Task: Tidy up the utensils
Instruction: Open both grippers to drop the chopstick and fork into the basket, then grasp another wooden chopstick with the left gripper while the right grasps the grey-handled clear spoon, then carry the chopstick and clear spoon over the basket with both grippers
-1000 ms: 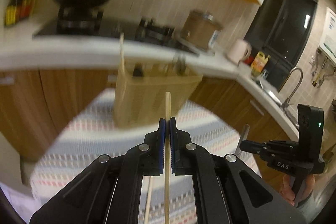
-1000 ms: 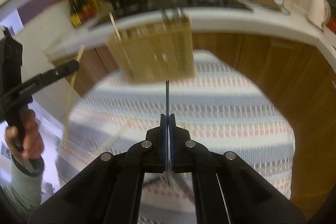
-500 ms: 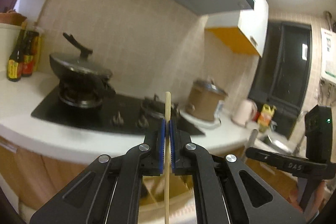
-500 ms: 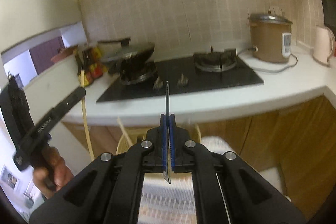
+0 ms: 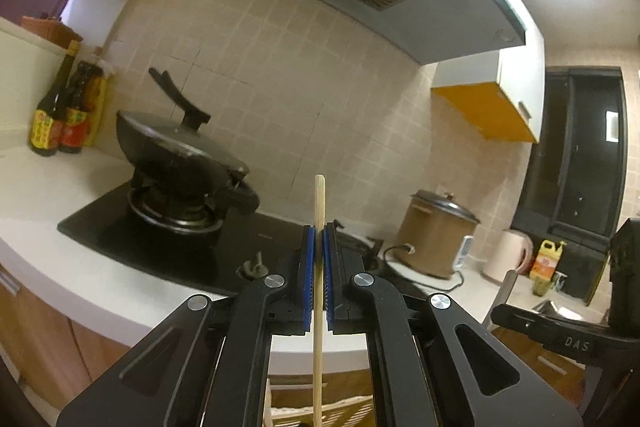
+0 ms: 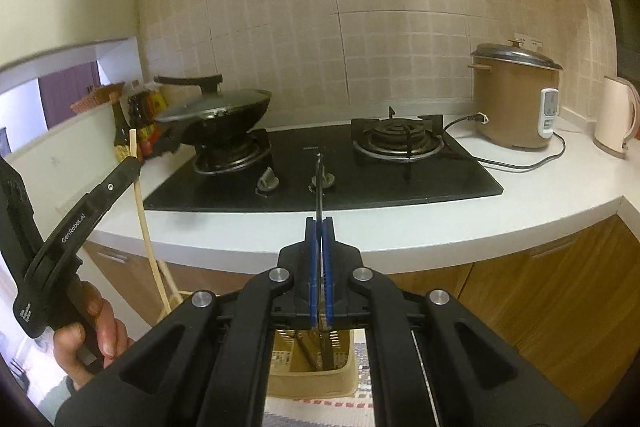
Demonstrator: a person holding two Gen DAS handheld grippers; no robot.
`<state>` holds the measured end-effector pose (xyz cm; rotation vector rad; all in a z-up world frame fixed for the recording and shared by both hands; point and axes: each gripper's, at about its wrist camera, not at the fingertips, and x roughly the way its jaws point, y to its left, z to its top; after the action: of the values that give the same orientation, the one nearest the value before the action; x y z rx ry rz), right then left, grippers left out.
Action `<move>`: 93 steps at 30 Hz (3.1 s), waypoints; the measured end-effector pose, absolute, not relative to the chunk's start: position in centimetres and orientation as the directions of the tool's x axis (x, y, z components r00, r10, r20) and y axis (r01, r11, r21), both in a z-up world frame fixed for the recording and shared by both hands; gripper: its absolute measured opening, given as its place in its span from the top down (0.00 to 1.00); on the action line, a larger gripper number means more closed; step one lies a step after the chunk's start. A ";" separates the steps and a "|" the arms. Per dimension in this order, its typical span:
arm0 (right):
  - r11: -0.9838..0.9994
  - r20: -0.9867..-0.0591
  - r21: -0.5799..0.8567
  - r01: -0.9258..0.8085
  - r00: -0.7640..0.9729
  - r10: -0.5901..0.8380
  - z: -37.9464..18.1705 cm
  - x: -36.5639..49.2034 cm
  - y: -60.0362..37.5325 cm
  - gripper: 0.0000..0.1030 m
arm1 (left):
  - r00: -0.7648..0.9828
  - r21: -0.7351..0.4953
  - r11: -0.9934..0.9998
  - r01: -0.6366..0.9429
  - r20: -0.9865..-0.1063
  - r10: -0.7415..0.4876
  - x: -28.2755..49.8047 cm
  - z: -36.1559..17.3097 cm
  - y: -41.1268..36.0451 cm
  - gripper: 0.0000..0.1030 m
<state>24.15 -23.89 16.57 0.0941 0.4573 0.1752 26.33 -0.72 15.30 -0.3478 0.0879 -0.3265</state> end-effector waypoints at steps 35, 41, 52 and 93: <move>0.965 -0.750 0.133 -0.227 0.614 0.248 11.3 9.2 -23.3 0.54 | 0.487 -0.247 0.844 0.476 -0.725 -0.486 15.5 7.7 -1.9 0.57; 0.967 -0.892 0.040 -0.252 0.427 0.148 3.3 6.4 -22.0 0.54 | 0.314 -0.237 0.847 0.476 -0.854 -0.415 14.6 -0.7 -3.4 0.60; 0.939 -0.945 0.000 -0.345 0.307 0.113 -1.9 3.5 -20.7 0.68 | 0.262 -0.237 0.853 0.465 -0.884 -0.388 14.4 -4.6 -4.2 0.69; 0.963 -0.919 0.133 -0.235 0.334 0.209 -2.4 7.1 -21.0 0.90 | 0.391 0.033 0.856 0.517 -0.898 -0.201 14.6 -4.5 -8.6 0.97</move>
<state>7.06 -21.00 -2.43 -0.0250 1.1956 0.2893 14.62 -8.57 -4.48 0.3313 1.0791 -0.4667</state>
